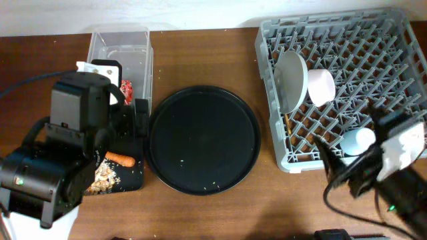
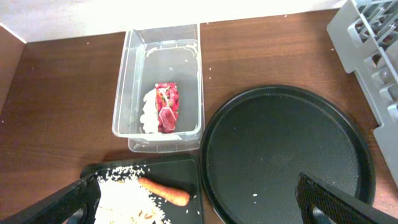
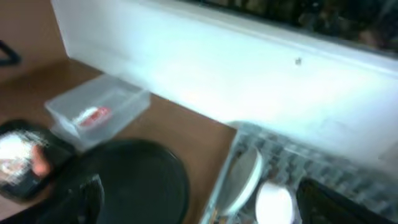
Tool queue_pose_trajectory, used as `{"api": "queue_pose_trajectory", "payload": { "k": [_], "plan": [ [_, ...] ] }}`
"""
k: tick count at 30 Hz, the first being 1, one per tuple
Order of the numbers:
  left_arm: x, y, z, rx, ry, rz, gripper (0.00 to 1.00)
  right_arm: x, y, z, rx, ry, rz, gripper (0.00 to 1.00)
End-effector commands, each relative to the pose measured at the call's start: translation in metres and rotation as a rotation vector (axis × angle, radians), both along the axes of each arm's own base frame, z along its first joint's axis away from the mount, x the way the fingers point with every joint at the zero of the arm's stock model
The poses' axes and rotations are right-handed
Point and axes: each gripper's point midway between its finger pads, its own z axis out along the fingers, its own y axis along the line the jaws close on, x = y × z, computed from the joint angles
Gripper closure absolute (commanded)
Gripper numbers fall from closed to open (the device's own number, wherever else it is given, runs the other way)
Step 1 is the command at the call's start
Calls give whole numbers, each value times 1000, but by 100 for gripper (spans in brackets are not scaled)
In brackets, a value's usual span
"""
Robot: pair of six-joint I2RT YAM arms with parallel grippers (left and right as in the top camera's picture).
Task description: Sort waste into correct bins and load items into the dishwasher rack
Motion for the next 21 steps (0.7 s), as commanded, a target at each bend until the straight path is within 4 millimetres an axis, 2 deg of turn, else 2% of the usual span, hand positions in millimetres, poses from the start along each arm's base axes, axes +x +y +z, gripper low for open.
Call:
{"api": "queue_pose_trajectory", "payload": {
  "k": [1,2,3,4,5,9,12,21],
  "plan": [
    [-3,4,3,16,-12,4,1,20,-13,-65,-49,-42,-73,2],
    [-3,4,3,16,-12,4,1,23,-15,-88,-53,-44,-86,2],
    [-3,4,3,15,-12,4,1,27,-15,-125,-53,-46,-87,2],
    [-3,4,3,16,-12,4,1,30,-14,-151,-51,-55,-85,2],
    [-3,4,3,16,-12,4,1,33,-14,-189,-48,-77,-83,2],
    [-3,4,3,16,-12,4,1,37,-14,-252,52,-153,-103,2],
    [-3,4,3,16,-12,4,1,46,-12,-275,65,-178,-96,2],
    [-3,4,3,16,-12,4,1,49,-11,-277,68,-204,-89,2]
  ]
}}
